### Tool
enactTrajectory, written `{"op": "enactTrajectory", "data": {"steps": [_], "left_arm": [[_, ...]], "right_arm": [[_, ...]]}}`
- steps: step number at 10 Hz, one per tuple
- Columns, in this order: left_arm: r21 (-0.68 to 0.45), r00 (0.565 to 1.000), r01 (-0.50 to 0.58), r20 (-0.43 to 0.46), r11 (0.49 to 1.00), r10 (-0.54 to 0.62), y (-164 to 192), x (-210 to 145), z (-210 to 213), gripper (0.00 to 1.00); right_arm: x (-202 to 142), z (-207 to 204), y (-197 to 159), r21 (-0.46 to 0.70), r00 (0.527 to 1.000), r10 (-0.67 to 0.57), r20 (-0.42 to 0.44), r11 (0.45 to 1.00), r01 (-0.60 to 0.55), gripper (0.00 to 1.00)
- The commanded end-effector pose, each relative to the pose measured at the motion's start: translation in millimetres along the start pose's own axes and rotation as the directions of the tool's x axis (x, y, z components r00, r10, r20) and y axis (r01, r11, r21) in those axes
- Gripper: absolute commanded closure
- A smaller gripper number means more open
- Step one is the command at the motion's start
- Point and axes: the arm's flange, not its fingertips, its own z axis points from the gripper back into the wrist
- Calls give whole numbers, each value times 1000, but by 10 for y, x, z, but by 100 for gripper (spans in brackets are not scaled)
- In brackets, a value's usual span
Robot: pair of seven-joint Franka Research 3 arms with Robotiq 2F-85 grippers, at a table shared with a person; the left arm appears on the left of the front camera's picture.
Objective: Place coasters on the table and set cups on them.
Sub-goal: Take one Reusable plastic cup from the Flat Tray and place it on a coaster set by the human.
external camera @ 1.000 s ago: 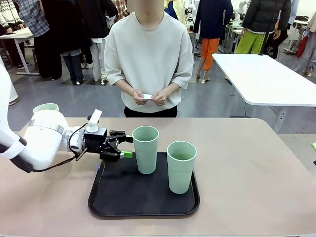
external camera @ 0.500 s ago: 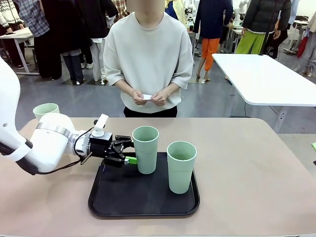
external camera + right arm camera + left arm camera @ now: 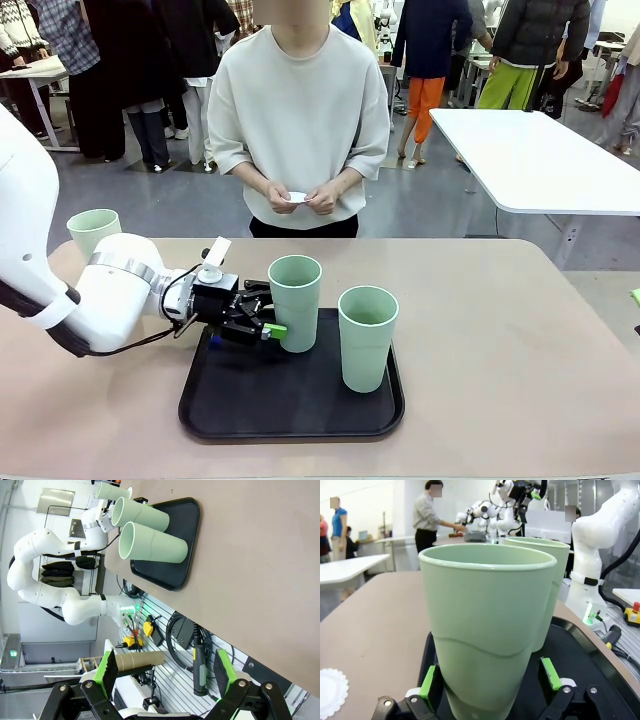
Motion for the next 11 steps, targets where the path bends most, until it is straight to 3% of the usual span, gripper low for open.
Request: {"op": "enactTrajectory", "data": {"steps": [1, 10, 11], "left_arm": [[-9, 999, 38, 7, 999, -38, 42, -23, -103, 0], [-41, 997, 77, 12, 996, -77, 34, -10, -351, 0], [-47, 996, 87, 14, 995, -86, 49, -7, -367, 8]], "right_arm": [[7, -18, -16, 21, 1000, 14, 9, 1000, -14, 0], [7, -18, -16, 21, 1000, 14, 9, 1000, -14, 0], [7, -18, -16, 21, 1000, 14, 9, 1000, -14, 0]]}}
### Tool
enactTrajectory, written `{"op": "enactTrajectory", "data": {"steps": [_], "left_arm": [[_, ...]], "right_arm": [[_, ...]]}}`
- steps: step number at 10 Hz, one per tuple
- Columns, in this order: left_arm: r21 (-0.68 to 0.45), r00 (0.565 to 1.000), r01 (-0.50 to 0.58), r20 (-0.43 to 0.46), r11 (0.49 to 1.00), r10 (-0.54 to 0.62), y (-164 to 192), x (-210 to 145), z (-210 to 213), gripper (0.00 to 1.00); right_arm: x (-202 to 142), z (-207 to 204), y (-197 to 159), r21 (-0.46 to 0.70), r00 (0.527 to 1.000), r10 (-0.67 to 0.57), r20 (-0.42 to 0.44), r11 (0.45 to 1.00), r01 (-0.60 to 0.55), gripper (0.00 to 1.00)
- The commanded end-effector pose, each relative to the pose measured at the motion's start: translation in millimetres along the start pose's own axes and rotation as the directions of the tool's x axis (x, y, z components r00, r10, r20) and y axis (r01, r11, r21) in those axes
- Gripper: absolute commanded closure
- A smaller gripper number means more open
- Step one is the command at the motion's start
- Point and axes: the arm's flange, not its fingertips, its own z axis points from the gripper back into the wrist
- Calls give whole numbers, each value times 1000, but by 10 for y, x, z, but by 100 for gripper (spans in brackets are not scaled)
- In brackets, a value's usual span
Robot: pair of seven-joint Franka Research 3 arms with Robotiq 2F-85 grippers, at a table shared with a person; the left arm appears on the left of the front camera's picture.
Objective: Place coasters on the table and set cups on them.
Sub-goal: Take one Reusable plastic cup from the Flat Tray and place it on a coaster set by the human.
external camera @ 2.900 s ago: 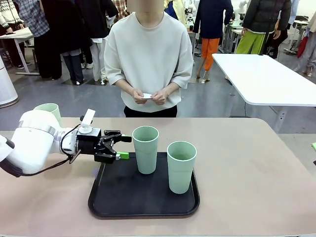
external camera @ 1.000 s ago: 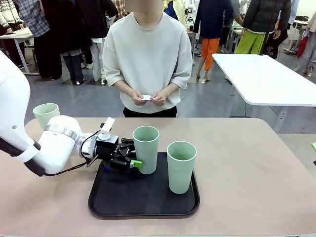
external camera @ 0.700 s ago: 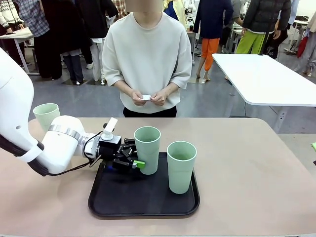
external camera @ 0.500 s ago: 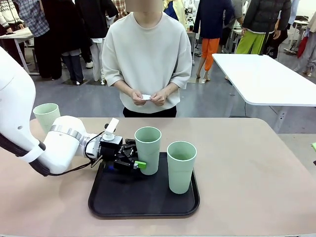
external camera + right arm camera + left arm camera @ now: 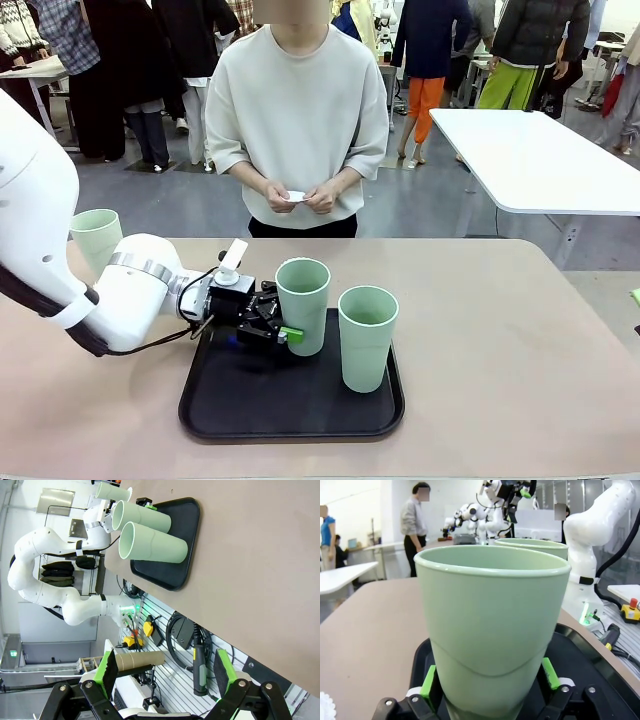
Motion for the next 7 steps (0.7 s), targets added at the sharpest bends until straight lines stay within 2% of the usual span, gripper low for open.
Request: {"op": "enactTrajectory", "data": {"steps": [1, 2, 3, 5, 6, 7], "left_arm": [[3, 999, 53, 1, 999, -53, 38, -40, -68, 52], [6, 999, 52, 1, 999, -52, 43, -39, -68, 60], [10, 999, 49, 3, 999, -49, 47, -37, -61, 100], [11, 1000, 31, -1, 999, -31, 55, -18, -44, 100], [7, 1000, 11, -8, 1000, -11, 36, 5, -31, 70], [28, 1000, -14, -13, 999, 15, 42, 62, 2, 27]], "right_arm": [[7, -18, -16, 21, 1000, 14, 9, 1000, -14, 0], [7, -18, -16, 21, 1000, 14, 9, 1000, -14, 0], [7, -18, -16, 21, 1000, 14, 9, 1000, -14, 0], [7, -18, -16, 21, 1000, 14, 9, 1000, -14, 0], [7, -18, -16, 21, 1000, 14, 9, 1000, -14, 0], [7, -18, -16, 21, 1000, 14, 9, 1000, -14, 0]]}}
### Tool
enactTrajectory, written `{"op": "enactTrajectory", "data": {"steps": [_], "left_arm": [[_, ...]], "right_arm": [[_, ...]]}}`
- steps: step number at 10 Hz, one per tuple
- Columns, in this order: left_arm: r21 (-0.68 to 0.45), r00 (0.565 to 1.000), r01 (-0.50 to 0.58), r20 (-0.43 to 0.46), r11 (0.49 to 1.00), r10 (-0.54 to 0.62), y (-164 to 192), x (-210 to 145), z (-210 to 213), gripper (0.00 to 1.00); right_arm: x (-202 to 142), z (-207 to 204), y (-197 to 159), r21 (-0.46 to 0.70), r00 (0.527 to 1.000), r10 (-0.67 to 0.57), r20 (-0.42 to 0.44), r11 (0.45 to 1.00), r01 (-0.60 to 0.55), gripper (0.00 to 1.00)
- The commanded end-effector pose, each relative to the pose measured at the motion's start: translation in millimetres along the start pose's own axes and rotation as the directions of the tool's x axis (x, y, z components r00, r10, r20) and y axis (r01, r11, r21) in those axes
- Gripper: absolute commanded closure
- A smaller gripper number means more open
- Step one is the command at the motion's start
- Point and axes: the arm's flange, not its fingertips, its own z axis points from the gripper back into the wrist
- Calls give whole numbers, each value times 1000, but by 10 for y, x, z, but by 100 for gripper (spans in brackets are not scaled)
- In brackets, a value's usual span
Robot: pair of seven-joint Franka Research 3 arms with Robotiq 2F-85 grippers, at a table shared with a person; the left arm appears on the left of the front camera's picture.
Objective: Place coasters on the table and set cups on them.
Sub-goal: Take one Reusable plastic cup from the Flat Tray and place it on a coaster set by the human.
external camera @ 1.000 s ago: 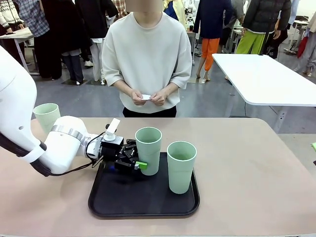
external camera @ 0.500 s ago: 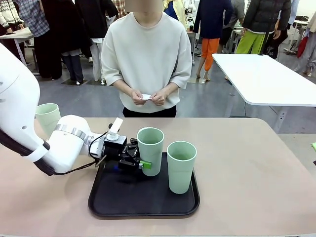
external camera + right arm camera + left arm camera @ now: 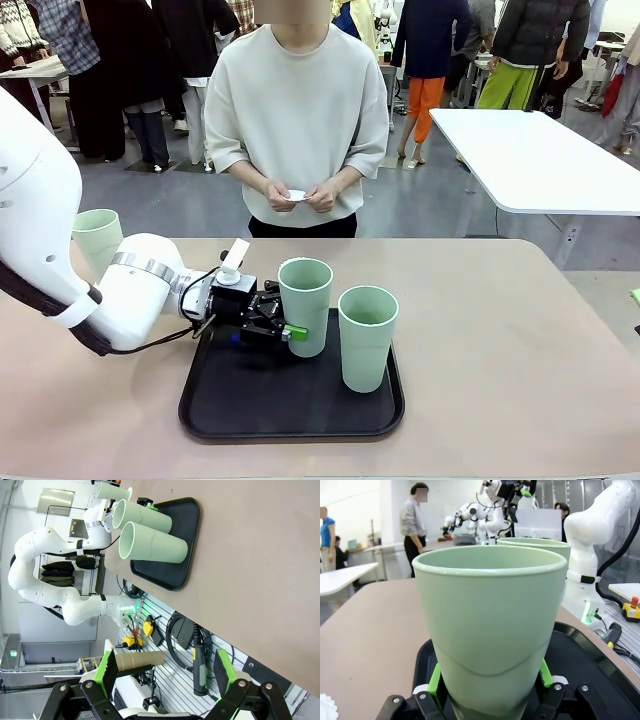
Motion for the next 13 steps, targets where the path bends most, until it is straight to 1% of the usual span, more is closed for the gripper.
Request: {"op": "enactTrajectory", "data": {"steps": [1, 2, 4, 7, 8, 9, 10, 11, 12, 13], "left_arm": [[21, 998, -55, 15, 998, 55, -6, 197, 77, 27], [20, 997, -69, 23, 997, 69, -15, 386, 155, 27], [34, 997, -64, 46, 997, 62, 35, 769, 293, 27], [71, 999, -46, 18, 996, 44, 257, 1189, 394, 27], [103, 999, -38, 13, 994, 37, 357, 1312, 434, 27], [134, 999, -39, 11, 990, 38, 479, 1406, 477, 27], [131, 999, -40, 14, 991, 39, 538, 1456, 497, 27], [140, 999, -45, 23, 989, 42, 500, 1463, 516, 27], [120, 1000, -19, 17, 993, 17, 448, 1425, 509, 27], [120, 1000, -19, 17, 993, 17, 448, 1425, 509, 27]], "right_arm": [[7, -18, -16, 21, 1000, 13, 9, 1000, -14, 0], [7, -18, -16, 21, 1000, 13, 9, 1000, -14, 0], [7, -18, -16, 21, 1000, 13, 9, 1000, -14, 0], [7, -18, -16, 21, 1000, 13, 9, 1000, -14, 0], [7, -18, -16, 21, 1000, 13, 9, 1000, -14, 0], [7, -18, -16, 21, 1000, 13, 9, 1000, -14, 0], [7, -18, -16, 21, 1000, 13, 9, 1000, -14, 0], [7, -18, -16, 21, 1000, 13, 9, 1000, -14, 0], [7, -18, -16, 21, 1000, 13, 9, 1000, -14, 0], [7, -18, -16, 21, 1000, 13, 9, 1000, -14, 0]]}}
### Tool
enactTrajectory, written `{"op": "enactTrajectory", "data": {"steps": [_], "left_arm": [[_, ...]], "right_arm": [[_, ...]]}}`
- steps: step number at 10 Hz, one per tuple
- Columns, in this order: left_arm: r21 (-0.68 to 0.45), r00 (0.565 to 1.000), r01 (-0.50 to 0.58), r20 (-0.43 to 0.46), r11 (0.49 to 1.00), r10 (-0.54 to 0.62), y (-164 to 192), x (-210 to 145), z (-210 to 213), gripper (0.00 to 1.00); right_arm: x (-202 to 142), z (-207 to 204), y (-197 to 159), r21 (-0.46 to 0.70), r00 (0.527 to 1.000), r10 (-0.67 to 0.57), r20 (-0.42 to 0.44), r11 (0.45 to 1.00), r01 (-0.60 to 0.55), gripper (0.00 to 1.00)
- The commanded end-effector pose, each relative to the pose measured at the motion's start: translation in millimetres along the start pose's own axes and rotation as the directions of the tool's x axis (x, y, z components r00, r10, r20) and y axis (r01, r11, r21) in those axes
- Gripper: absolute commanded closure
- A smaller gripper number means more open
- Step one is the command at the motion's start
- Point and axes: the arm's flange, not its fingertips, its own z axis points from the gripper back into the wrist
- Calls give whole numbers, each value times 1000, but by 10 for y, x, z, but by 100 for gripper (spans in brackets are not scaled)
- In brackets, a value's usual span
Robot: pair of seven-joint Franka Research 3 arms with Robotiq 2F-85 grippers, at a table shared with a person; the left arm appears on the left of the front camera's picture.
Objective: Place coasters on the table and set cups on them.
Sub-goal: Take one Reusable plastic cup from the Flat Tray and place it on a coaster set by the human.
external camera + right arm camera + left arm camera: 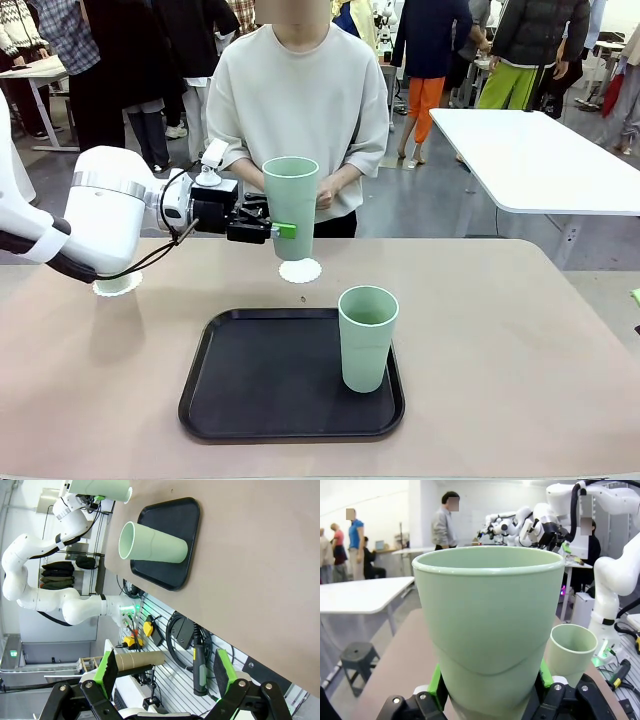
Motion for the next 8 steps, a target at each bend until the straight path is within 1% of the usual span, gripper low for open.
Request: {"op": "enactTrajectory", "data": {"steps": [1, 2, 3, 4, 5, 6, 7, 8], "left_arm": [[-9, 1000, 7, 4, 1000, -7, -34, -20, -18, 27], [-9, 1000, 7, 4, 1000, -7, -34, -20, -18, 27], [-2, 1000, -4, -1, 1000, 4, -12, -17, -6, 16], [23, 997, -71, 9, 997, 71, 395, -13, 0, 16], [-3, 999, -45, -20, 999, 45, 623, -59, -47, 16], [-3, 1000, 2, -27, 1000, -2, 749, -89, -104, 16], [17, 1000, -4, -14, 1000, 4, 873, -125, -147, 16], [-10, 1000, -7, -16, 1000, 6, 1019, -141, -177, 16]], "right_arm": [[7, -18, -16, 21, 1000, 14, 9, 1000, -14, 0], [7, -18, -16, 21, 1000, 14, 9, 1000, -14, 0], [7, -18, -16, 21, 1000, 14, 9, 1000, -14, 0], [7, -18, -16, 21, 1000, 14, 9, 1000, -14, 0], [7, -18, -16, 21, 1000, 14, 9, 1000, -14, 0], [7, -18, -16, 21, 1000, 14, 9, 1000, -14, 0], [7, -18, -16, 21, 1000, 14, 9, 1000, -14, 0], [7, -18, -16, 21, 1000, 14, 9, 1000, -14, 0]]}}
